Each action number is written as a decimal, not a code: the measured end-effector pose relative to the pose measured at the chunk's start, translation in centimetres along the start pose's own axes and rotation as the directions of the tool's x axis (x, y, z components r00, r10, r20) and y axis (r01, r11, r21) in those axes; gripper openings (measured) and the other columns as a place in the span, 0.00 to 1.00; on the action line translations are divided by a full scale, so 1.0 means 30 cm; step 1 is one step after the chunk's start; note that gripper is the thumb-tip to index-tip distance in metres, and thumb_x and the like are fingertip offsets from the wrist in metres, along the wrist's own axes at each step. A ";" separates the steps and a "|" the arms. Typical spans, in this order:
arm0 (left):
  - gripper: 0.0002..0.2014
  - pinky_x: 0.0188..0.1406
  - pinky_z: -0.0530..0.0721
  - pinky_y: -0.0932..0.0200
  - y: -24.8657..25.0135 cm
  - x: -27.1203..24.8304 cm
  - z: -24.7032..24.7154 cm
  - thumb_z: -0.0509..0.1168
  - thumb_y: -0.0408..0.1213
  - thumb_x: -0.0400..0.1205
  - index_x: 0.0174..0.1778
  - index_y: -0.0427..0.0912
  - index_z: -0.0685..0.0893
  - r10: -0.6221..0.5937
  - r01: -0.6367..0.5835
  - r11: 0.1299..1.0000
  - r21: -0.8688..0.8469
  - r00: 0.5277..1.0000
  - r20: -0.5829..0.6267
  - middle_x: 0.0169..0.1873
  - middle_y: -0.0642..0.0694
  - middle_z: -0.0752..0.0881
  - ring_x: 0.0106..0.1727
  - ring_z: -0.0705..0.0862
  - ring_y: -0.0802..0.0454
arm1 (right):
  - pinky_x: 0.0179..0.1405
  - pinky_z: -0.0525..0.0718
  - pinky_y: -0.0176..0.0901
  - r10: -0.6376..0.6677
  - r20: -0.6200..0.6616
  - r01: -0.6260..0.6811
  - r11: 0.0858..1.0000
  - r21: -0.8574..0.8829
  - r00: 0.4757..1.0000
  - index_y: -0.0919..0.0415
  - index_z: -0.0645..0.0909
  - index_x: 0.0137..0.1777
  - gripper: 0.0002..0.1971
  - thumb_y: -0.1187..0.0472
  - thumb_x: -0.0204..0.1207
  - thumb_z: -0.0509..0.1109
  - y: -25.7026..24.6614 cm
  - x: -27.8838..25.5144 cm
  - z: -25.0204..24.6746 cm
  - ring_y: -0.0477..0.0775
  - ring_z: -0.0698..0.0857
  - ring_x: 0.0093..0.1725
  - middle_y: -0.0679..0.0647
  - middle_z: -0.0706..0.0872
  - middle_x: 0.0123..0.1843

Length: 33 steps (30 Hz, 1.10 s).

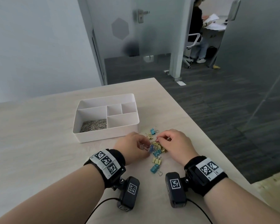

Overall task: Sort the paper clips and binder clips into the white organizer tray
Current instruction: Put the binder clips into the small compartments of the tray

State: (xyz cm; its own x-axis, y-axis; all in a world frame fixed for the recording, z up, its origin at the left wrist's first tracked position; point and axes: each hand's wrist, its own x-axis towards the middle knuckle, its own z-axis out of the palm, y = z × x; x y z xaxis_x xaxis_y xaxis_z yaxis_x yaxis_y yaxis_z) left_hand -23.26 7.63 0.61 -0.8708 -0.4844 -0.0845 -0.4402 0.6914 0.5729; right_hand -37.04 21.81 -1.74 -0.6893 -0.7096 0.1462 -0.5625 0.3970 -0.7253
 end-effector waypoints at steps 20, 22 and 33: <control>0.04 0.32 0.88 0.56 0.024 0.004 0.030 0.74 0.30 0.77 0.39 0.42 0.90 -0.297 0.125 0.689 -0.714 0.947 -0.120 0.38 0.42 0.90 0.38 0.86 0.50 | 0.62 0.82 0.34 -0.098 0.015 0.076 0.854 0.514 0.995 0.54 0.94 0.50 0.15 0.65 0.85 0.64 -0.019 -0.031 -0.022 0.38 0.88 0.59 0.43 0.94 0.52; 0.04 0.31 0.87 0.57 0.027 0.011 0.034 0.75 0.31 0.78 0.37 0.40 0.87 -0.323 0.138 0.616 -0.776 0.942 -0.089 0.35 0.43 0.87 0.37 0.85 0.51 | 0.60 0.82 0.30 -0.109 0.026 0.079 0.848 0.524 0.994 0.55 0.94 0.50 0.15 0.66 0.85 0.64 -0.016 -0.031 -0.022 0.38 0.89 0.58 0.45 0.94 0.51; 0.13 0.22 0.82 0.59 0.064 -0.008 0.052 0.66 0.26 0.81 0.58 0.42 0.89 -0.253 0.196 0.417 -0.888 0.963 0.094 0.40 0.43 0.89 0.32 0.85 0.52 | 0.64 0.83 0.40 -0.188 0.082 0.113 0.827 0.550 0.979 0.58 0.93 0.48 0.16 0.67 0.86 0.63 -0.005 -0.024 -0.020 0.44 0.90 0.58 0.48 0.95 0.50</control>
State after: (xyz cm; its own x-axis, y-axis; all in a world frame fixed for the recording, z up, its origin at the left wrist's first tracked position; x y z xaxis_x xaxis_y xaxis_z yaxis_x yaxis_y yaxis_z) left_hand -24.23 9.92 0.47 -0.7480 -0.5906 -0.3029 -0.1597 -0.2829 0.9458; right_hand -36.74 22.60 -1.34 -0.5316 -0.8168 0.2240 -0.2918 -0.0717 -0.9538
